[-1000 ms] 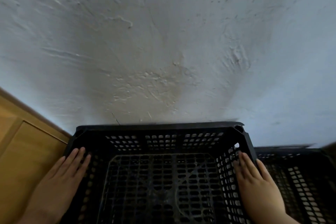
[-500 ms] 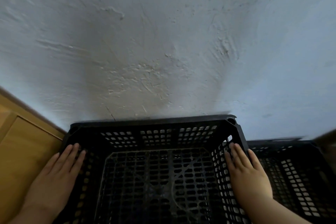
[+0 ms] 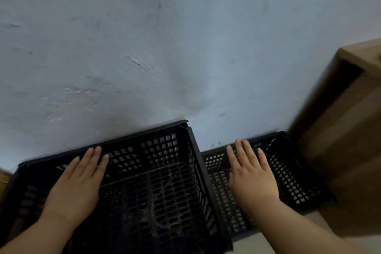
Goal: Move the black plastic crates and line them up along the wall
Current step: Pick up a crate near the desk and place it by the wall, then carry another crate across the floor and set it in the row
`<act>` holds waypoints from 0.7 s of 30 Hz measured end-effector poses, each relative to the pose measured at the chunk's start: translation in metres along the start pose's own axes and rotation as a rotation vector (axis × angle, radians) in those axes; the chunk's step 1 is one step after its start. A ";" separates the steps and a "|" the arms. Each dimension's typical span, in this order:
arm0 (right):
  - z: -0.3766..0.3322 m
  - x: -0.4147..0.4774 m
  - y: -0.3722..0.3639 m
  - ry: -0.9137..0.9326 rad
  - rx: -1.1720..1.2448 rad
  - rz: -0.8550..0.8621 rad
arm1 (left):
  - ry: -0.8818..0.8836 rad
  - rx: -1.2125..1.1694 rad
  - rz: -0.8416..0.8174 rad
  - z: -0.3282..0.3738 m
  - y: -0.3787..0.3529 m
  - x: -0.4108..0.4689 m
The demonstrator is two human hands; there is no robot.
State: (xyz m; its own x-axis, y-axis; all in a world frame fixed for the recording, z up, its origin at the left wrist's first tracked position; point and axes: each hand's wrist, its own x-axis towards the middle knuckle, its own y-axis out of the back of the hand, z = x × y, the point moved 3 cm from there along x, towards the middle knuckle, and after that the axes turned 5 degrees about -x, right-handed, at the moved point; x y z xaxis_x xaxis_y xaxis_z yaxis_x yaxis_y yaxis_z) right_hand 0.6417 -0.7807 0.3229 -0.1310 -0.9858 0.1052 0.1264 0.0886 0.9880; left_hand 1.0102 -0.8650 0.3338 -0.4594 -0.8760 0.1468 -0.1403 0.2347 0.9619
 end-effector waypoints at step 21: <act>0.501 -0.388 0.059 -0.758 -0.034 -0.133 | -0.749 -0.178 0.161 0.681 0.202 0.034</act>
State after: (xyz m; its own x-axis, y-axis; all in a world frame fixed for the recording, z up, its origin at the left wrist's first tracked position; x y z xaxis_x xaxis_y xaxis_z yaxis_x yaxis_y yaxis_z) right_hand 0.2068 -0.3217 0.3967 -0.7836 -0.6196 0.0467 0.0913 -0.0405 0.9950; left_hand 0.3692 -0.5601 0.3757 -0.9398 -0.3052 0.1535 0.0916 0.2077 0.9739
